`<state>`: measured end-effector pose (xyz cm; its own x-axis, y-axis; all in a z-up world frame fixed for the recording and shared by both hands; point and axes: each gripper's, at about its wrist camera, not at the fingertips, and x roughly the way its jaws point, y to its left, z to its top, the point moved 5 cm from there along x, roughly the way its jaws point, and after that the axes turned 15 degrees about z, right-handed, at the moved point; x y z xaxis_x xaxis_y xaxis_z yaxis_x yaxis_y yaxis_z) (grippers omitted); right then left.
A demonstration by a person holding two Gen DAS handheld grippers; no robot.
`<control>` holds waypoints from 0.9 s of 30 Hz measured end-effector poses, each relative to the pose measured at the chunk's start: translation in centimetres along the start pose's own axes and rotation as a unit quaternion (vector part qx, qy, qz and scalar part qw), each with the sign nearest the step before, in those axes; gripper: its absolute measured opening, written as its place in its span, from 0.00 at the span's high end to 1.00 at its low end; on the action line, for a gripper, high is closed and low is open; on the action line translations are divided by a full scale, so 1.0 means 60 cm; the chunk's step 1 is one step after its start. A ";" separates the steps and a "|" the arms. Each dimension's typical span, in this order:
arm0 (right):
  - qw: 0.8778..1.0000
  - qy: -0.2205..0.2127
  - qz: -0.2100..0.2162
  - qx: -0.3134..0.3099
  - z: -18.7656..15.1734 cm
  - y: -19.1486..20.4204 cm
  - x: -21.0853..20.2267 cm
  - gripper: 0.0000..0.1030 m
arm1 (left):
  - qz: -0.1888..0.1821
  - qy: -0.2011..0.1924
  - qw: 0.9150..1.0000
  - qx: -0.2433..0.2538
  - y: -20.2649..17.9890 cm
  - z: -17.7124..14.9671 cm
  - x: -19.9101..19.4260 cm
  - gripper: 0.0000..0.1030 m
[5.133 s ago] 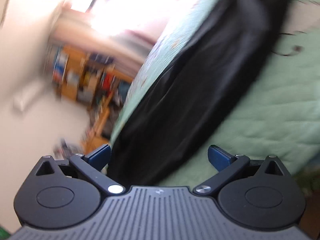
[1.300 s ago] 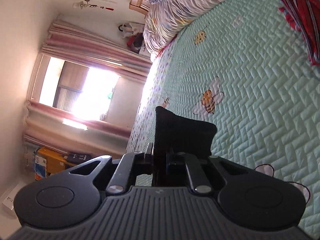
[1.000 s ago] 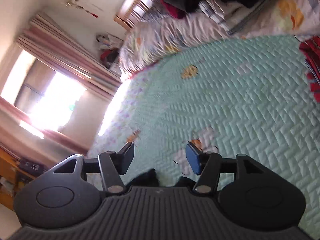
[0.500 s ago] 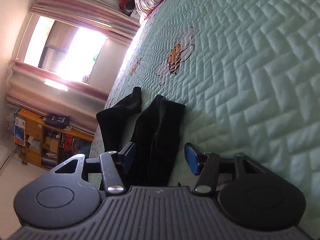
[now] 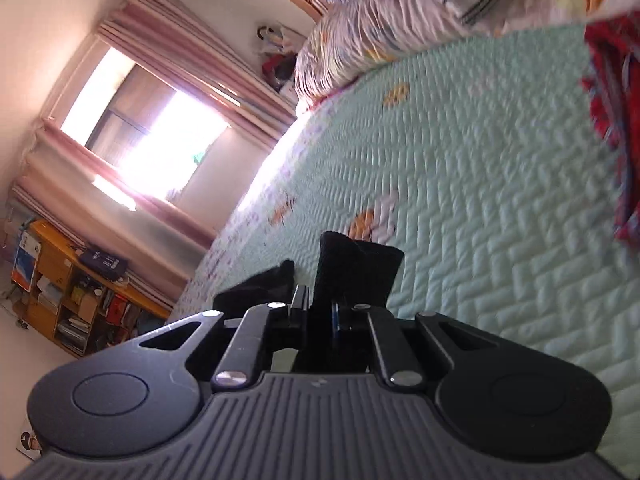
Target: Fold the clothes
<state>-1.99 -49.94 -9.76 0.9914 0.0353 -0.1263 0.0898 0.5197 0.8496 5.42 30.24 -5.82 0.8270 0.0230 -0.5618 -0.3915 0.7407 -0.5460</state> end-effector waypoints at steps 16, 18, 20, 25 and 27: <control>0.995 0.022 -0.030 -0.089 -0.127 0.033 -0.084 0.80 | 0.062 0.046 0.994 -0.074 0.195 -0.089 -0.066 0.80; 0.992 0.049 0.017 -0.113 -0.158 0.085 -0.062 0.73 | 0.055 0.045 0.994 -0.077 0.196 -0.083 -0.064 0.78; 0.987 0.084 0.061 -0.119 -0.200 0.134 -0.039 0.63 | 0.050 0.049 0.995 -0.066 0.182 -0.084 -0.057 0.75; 0.969 0.174 0.109 -0.134 -0.310 0.191 0.005 0.63 | 0.059 0.072 0.992 -0.085 0.175 -0.082 -0.017 0.51; 0.963 0.200 0.113 -0.137 -0.338 0.201 0.014 0.63 | 0.055 0.084 0.991 -0.092 0.167 -0.077 0.001 0.46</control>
<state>-2.04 -26.35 -10.01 0.8612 0.4723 -0.1878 -0.2075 0.6639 0.7185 -0.29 34.53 -14.21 0.7032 -0.0269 -0.7105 -0.5543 0.6051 -0.5715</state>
